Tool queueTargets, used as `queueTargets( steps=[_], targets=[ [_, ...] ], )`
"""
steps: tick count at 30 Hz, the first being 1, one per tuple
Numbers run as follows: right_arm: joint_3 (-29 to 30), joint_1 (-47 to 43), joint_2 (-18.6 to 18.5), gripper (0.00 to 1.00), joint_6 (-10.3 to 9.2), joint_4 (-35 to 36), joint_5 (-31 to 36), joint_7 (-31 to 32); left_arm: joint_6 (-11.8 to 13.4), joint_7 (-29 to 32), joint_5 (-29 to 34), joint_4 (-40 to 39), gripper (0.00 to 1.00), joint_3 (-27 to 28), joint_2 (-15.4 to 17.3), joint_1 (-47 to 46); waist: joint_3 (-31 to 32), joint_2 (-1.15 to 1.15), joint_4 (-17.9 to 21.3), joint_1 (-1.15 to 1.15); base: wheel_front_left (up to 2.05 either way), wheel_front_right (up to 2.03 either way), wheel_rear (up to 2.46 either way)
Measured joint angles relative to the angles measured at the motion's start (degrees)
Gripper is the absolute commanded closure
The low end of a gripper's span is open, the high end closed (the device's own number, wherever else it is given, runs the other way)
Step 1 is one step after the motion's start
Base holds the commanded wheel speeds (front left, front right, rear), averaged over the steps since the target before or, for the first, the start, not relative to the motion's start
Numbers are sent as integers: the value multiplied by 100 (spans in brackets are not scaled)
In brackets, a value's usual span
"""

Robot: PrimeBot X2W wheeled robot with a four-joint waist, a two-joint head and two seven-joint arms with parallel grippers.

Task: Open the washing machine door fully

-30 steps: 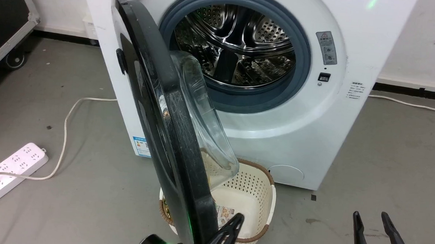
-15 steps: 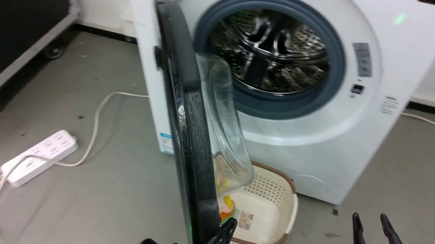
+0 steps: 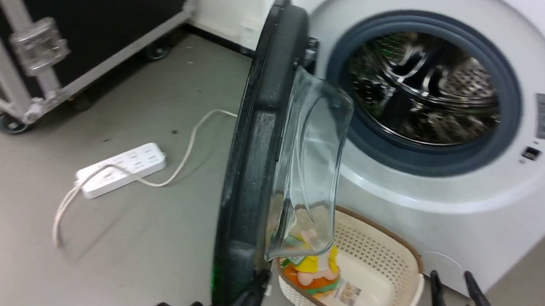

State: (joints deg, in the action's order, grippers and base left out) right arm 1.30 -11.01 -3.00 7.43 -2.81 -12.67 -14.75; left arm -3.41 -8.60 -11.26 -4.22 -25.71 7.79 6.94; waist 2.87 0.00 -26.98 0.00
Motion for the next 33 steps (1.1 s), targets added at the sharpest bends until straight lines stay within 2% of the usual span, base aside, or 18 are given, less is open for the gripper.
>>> queueTargets(
  steps=[10,18,26,33],
  targets=[
    [-391,387,1,0,1,-246,143,0,379,-207,-203,-62,100,598,77,14,-223,0,-249,1,0,0,0],
    [-400,541,-7,0,1,-331,415,0,630,-254,-525,-31,100,1299,274,-47,-473,0,-285,1,0,0,0],
    [-209,538,-96,0,1,-113,510,112,615,-174,-862,355,100,1784,534,-621,-898,0,-326,1,0,0,0],
    [74,493,-131,0,1,309,675,315,467,-102,-1135,1106,100,2131,797,-1423,-1371,0,-372,1,0,0,0]
  ],
)
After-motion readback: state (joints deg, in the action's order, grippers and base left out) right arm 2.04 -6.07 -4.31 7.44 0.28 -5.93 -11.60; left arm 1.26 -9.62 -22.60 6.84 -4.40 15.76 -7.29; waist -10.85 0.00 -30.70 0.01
